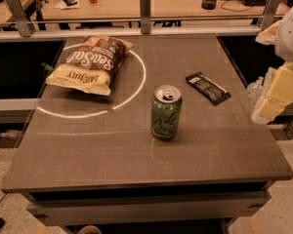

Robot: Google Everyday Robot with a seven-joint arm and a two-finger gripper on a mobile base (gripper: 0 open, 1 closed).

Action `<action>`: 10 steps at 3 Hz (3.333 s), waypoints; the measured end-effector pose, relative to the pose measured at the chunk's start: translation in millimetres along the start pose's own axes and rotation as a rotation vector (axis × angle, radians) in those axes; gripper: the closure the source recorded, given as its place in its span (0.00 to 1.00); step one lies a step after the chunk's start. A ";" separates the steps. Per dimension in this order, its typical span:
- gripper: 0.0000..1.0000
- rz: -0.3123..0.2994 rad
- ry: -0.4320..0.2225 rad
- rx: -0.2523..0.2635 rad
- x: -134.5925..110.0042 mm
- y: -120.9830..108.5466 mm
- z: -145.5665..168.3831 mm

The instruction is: Move rxbar chocolate near brown chip bag

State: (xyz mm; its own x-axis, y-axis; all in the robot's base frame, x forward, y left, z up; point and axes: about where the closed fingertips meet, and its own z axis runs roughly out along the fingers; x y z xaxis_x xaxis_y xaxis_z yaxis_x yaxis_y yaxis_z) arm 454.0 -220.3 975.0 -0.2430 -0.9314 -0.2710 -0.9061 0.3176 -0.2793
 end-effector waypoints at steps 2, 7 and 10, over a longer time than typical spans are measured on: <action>0.00 0.263 -0.227 0.137 15.6 -60.3 33.0; 0.00 0.432 -0.500 -0.001 -14.4 -84.6 144.8; 0.00 0.446 -0.542 0.004 -15.0 -78.1 182.5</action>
Offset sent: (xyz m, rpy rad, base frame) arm 0.1057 -0.0543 -0.0305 0.4474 -0.2385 -0.4166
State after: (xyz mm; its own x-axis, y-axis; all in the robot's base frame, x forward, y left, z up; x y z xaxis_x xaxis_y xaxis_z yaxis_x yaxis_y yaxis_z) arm 591.6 -198.7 832.8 -0.3830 -0.4925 -0.7815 -0.7587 0.6503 -0.0380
